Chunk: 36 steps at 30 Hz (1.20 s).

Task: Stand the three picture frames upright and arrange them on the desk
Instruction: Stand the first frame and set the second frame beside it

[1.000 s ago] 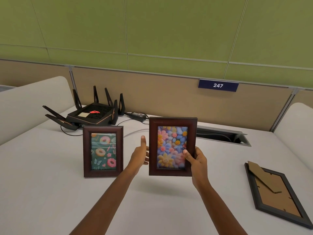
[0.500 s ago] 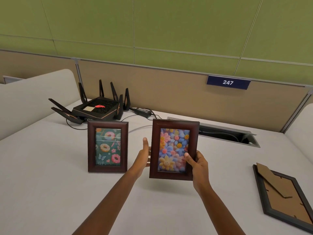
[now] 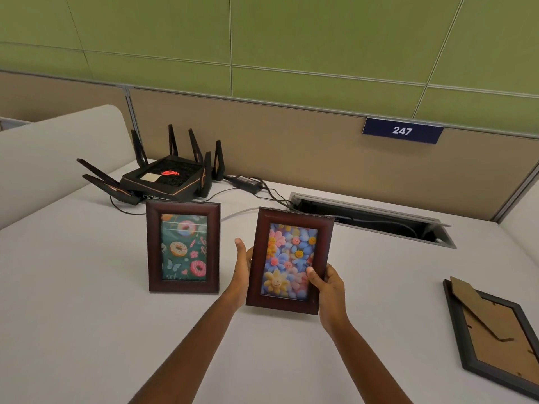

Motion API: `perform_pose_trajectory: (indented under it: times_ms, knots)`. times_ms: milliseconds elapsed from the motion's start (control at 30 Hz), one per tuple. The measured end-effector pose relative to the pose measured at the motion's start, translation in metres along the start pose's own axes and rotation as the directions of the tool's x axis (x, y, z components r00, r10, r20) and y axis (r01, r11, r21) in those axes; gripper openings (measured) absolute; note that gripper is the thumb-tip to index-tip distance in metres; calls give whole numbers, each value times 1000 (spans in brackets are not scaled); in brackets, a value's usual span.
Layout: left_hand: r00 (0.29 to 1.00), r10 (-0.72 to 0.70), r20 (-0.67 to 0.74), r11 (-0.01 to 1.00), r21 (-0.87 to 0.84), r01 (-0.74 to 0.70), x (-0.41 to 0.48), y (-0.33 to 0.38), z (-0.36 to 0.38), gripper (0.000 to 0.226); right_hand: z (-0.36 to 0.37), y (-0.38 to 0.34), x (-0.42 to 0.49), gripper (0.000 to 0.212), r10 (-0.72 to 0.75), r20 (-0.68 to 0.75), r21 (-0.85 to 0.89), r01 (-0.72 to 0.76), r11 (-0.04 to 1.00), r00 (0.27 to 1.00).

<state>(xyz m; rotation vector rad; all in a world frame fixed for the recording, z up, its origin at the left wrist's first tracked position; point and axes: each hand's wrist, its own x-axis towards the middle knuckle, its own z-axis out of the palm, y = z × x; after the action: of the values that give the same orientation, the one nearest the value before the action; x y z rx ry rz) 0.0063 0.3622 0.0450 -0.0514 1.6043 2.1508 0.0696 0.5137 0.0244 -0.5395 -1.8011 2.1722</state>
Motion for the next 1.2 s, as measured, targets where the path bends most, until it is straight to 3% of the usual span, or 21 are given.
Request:
perform_pose_trajectory:
  times_ms: [300,433,833,1200]
  knots:
    - [1000,-14,8,999,40,13,17,-6,-1,74,6,7,17,32,-2,24,-30,2,1000,1000]
    - [1000,-5,5,999,37,5,22,-10,-2,73,5,6,23,22,-20,57,-30,22,999,998]
    - [991,75,-109,996,55,-70,21,-22,2,66,-2,4,28,19,-50,131,-133,68,989,990]
    - [968,193,-157,948,286,-143,-8,-44,-3,54,-33,19,1,48,-57,64,-382,77,921,996]
